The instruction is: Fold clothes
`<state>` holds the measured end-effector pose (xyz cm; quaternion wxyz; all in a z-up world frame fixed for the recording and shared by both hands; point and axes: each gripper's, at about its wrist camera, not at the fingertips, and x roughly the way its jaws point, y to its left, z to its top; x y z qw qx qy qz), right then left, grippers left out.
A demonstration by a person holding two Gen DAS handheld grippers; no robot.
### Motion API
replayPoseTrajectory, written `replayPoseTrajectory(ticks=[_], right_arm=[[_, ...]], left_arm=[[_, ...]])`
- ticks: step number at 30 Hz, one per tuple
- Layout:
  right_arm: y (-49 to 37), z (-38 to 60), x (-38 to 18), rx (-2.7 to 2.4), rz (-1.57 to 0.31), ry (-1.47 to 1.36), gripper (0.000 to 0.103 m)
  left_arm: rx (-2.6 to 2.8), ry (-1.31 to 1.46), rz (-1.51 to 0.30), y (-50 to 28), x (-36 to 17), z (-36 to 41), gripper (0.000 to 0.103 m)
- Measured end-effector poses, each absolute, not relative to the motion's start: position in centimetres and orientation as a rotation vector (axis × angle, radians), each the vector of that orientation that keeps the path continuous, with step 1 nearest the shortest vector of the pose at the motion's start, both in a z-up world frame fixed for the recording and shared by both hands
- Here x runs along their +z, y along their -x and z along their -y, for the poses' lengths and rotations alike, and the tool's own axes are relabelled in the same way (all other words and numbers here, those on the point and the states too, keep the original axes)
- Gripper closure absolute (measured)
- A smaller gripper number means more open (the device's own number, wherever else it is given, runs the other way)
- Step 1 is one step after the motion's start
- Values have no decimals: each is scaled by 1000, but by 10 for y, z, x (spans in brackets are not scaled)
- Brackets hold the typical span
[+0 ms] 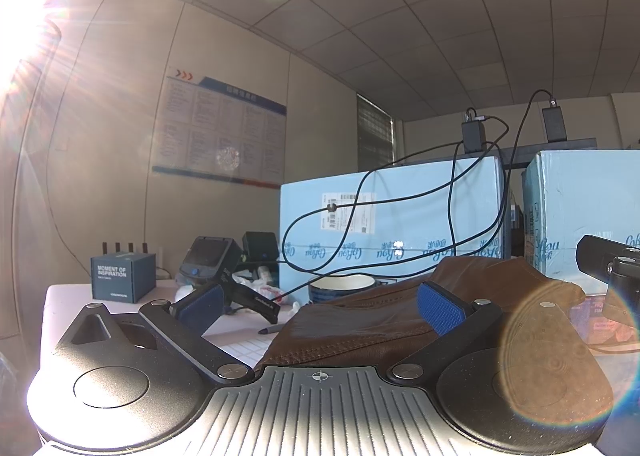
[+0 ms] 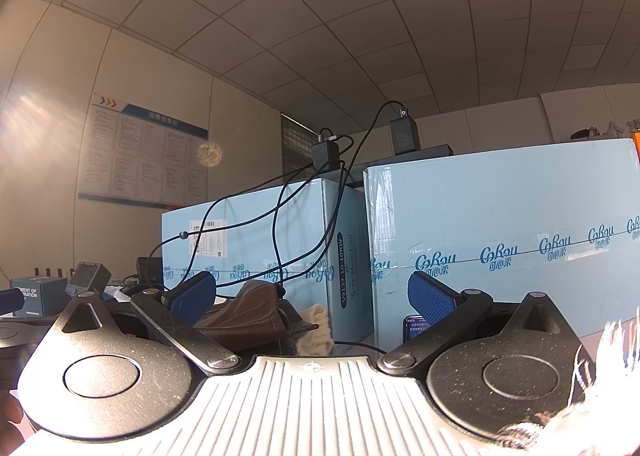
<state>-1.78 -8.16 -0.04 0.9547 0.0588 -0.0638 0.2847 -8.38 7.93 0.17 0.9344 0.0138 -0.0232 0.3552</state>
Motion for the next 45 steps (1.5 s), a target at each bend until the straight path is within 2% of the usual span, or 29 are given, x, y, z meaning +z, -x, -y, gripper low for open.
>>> replayPoseTrajectory(ticks=[45], right_arm=[[16,76,-1,555,108,-88,0]], left_arm=[[720,-4,65,88,2,-82,0]])
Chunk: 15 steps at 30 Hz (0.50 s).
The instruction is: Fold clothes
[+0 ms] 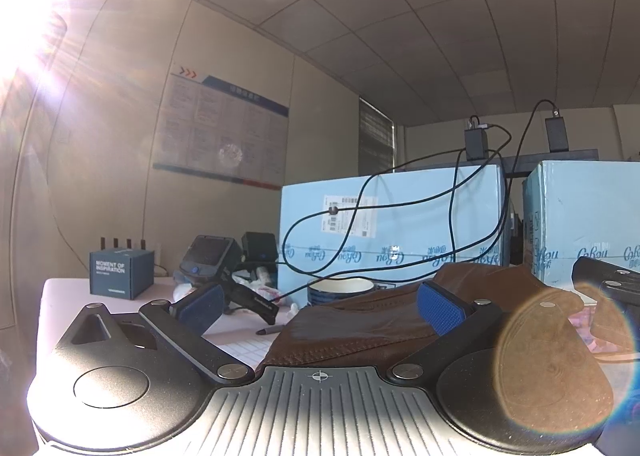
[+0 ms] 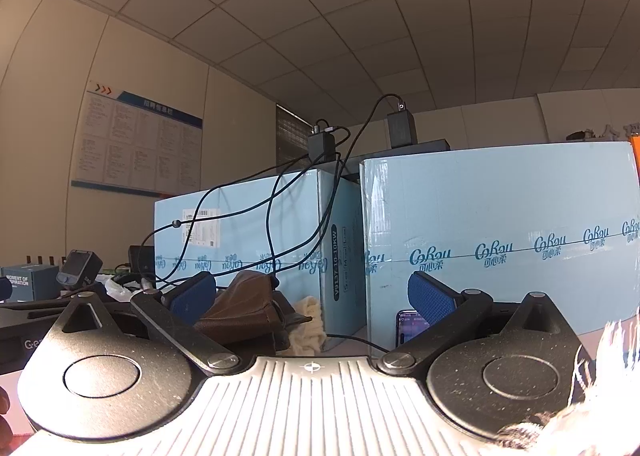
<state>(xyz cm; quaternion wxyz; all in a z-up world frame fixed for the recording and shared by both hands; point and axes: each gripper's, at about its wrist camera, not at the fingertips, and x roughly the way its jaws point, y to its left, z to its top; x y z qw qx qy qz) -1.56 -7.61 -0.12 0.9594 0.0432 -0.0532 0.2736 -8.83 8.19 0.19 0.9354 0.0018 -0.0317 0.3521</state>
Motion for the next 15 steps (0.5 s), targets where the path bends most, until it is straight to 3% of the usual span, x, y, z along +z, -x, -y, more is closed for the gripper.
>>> replayPoseTrajectory(ticks=[15], right_arm=[[14,73,-1,555,95,-72,0]], left_arm=[[703,37,75,93,2,-87,0]])
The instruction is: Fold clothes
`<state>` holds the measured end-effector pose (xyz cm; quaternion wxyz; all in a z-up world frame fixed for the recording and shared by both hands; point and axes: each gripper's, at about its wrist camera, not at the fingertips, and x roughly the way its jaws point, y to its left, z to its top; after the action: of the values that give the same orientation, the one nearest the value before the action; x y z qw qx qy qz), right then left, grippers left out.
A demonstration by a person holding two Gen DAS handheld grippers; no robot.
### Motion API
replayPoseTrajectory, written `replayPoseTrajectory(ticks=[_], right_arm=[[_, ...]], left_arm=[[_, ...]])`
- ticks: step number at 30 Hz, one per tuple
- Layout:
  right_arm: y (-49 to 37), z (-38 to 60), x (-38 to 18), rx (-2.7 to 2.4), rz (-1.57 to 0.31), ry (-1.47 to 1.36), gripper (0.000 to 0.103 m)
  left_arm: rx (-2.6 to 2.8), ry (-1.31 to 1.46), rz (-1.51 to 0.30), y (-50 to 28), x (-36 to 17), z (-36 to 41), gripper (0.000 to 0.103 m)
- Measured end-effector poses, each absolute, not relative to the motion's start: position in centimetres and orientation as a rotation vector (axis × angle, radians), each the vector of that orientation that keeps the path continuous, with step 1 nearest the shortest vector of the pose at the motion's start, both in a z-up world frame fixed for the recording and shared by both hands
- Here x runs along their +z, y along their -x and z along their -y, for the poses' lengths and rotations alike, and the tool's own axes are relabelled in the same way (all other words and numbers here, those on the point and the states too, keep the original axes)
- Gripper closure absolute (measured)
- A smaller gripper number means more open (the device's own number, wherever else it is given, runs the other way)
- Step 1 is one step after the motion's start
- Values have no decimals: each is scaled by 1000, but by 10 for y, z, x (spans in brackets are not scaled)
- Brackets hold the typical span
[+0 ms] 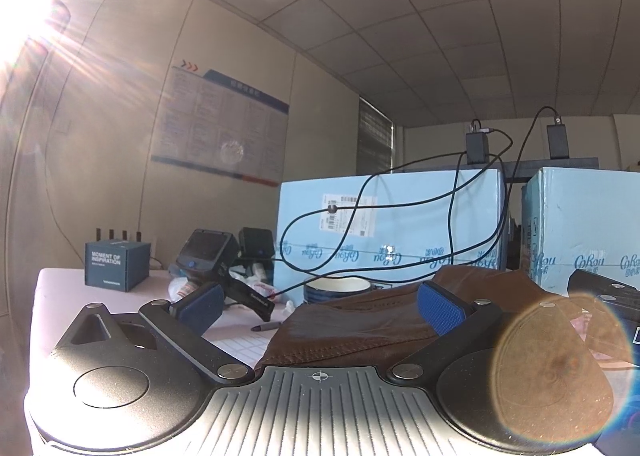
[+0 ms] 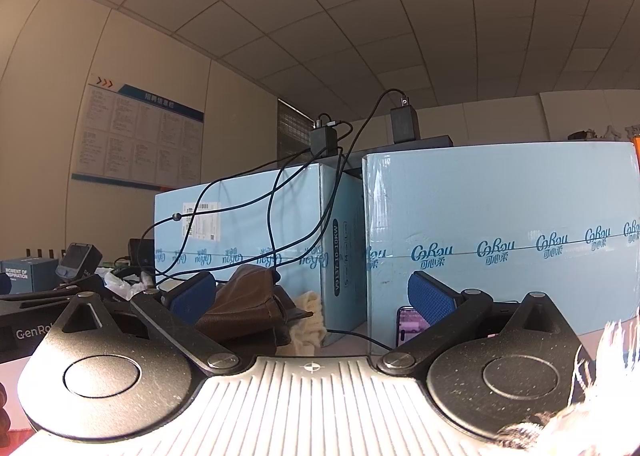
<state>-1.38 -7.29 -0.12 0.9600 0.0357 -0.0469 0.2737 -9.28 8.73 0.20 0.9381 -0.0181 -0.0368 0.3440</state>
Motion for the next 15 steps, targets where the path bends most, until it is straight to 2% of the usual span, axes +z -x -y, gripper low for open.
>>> replayPoseTrajectory(ticks=[15], right_arm=[[13,73,-1,556,98,-75,0]], left_arm=[[705,32,73,92,2,-87,0]])
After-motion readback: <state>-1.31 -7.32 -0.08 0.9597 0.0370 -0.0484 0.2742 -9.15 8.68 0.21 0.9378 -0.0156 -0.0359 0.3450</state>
